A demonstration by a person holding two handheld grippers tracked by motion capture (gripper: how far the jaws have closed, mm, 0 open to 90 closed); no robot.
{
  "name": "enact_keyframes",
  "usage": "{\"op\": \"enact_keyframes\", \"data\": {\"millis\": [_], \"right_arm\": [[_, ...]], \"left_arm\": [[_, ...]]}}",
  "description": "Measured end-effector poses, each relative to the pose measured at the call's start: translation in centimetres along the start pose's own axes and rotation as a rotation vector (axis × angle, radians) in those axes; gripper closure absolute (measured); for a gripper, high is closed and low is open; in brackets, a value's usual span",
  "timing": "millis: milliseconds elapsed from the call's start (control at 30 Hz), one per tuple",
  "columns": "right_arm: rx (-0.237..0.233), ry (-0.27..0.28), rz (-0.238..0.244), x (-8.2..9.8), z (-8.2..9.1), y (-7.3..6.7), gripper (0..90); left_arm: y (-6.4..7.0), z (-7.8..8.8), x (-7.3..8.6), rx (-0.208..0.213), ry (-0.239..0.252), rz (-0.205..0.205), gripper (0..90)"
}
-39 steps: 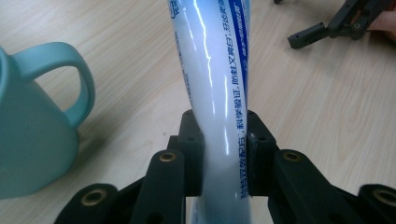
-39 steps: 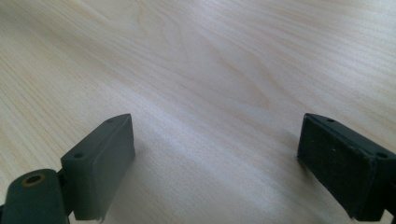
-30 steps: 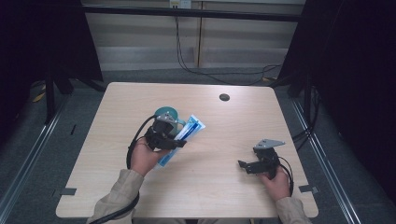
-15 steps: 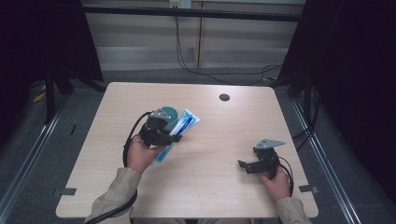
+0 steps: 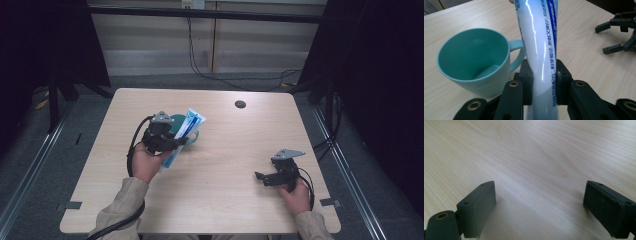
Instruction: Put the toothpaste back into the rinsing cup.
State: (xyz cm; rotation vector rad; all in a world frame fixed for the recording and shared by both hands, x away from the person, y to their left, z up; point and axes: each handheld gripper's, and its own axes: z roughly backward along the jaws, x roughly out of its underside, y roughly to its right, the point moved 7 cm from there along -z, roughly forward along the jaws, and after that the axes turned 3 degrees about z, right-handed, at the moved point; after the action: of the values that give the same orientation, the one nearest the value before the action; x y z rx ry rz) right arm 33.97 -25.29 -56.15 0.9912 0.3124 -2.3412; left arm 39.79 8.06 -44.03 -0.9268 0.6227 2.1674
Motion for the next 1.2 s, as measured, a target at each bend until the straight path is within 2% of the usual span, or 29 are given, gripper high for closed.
{"op": "enact_keyframes", "data": {"millis": [233, 567, 800, 833, 1000, 1200], "right_arm": [[0.0, -0.002, -0.003, 0.0, 0.0, 0.0, 10.4], [0.0, 0.0, 0.0, 0.0, 0.0, 0.0, 10.4], [0.0, -0.002, -0.003, 0.0, 0.0, 0.0, 10.5], [0.0, 0.0, -0.001, 0.0, 0.0, 0.0, 10.4], [0.0, -0.001, -0.003, 0.0, 0.0, 0.0, 10.4], [0.0, 0.0, -0.001, 0.0, 0.0, 0.0, 10.4]], "left_arm": [[-0.6, 0.1, -0.1, -0.021, 0.001, 0.016, 73.9], [-1.1, 0.7, -1.0, -0.046, 0.063, 0.05, 74.2], [-1.4, 0.9, -1.4, -0.054, 0.067, 0.039, 74.2], [-1.5, 0.9, -1.6, -0.056, 0.078, 0.051, 74.2], [-1.8, 1.0, -1.9, -0.059, 0.085, 0.056, 74.2], [-2.2, 1.3, -2.7, -0.064, 0.119, 0.081, 74.3]]}}
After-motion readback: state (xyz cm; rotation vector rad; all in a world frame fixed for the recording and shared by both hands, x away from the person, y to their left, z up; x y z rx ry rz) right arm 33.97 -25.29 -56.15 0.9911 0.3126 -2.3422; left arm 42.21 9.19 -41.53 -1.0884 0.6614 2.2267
